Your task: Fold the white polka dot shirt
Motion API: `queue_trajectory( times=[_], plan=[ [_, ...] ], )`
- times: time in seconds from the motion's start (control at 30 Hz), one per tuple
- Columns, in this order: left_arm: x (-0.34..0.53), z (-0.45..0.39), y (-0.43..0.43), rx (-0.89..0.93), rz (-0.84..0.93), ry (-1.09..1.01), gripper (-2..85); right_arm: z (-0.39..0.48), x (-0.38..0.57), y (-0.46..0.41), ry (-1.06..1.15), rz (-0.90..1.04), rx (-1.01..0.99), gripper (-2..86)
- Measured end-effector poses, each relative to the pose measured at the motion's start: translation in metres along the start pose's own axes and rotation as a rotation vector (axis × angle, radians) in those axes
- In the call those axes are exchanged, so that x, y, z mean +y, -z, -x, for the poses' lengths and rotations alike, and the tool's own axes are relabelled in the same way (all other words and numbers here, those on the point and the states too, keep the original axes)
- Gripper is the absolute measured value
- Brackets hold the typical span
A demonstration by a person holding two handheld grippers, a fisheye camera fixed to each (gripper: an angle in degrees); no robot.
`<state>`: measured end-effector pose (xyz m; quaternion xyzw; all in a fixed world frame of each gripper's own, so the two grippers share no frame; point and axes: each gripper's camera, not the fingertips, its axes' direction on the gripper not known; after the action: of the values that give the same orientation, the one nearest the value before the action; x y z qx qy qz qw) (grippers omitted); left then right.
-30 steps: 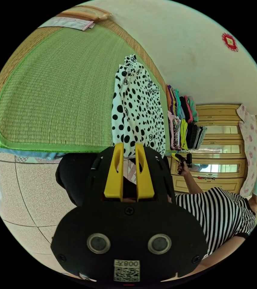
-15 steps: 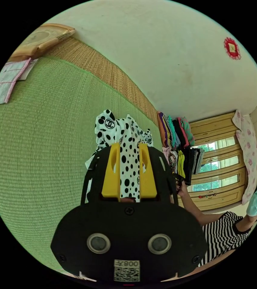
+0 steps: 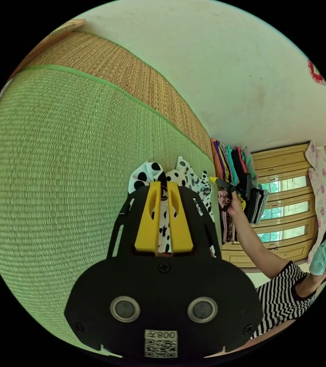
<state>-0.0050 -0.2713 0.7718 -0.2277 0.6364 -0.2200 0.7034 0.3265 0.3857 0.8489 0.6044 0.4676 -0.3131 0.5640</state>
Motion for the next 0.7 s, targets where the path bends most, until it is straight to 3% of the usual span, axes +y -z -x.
queue_trajectory(
  times=[0.3, 0.43, 0.53, 0.6, 0.7],
  plan=[
    [-0.009, 0.009, 0.015, 0.122, -0.076, -0.027, 1.8, -0.003, 0.014, -0.009, 0.020, 0.030, 0.003, 0.8],
    [0.027, -0.020, 0.060, 0.181, -0.191, -0.204, 1.5, 0.021, 0.087, 0.081, 0.142, -0.224, -0.106, 0.4],
    [0.051, -0.009, 0.057, 0.052, -0.161, -0.149, 1.4, 0.003, 0.130, 0.081, 0.074, -0.222, -0.050, 0.4],
    [0.050, 0.009, 0.051, 0.121, -0.142, -0.092, 1.4, -0.021, 0.137, 0.071, -0.004, -0.200, -0.174, 0.4],
    [0.051, 0.003, 0.065, 0.119, -0.233, -0.121, 1.4, -0.020, 0.148, 0.094, -0.006, -0.289, -0.200, 0.4]
  ],
)
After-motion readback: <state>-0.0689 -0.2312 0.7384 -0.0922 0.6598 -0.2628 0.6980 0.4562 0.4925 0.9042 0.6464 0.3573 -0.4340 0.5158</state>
